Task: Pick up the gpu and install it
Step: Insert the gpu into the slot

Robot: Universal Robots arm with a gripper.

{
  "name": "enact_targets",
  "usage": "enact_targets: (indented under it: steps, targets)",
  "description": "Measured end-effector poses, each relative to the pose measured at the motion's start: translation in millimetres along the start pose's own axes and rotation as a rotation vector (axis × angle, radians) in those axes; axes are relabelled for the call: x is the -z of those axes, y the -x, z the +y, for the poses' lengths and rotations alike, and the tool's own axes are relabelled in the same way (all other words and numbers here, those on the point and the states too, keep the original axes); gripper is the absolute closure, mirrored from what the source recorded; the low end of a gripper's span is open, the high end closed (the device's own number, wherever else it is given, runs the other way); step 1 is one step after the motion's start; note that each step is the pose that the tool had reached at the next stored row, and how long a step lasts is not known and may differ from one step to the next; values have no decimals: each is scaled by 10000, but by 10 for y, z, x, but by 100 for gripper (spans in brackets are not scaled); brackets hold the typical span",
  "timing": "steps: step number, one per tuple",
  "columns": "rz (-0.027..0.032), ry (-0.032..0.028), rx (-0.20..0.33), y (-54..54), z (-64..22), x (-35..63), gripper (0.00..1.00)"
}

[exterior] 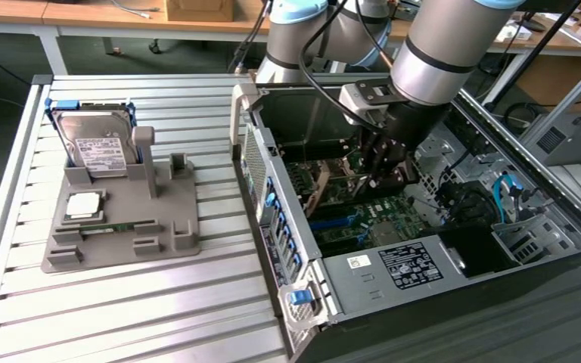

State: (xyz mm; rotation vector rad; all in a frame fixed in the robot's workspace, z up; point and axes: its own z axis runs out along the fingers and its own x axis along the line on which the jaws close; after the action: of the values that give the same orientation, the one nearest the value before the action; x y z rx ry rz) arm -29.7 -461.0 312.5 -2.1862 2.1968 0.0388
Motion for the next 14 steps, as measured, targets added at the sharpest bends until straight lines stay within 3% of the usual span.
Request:
enact_targets:
  steps: [14]
  targets:
    - [-2,-1,0,-1,83,-12,73]
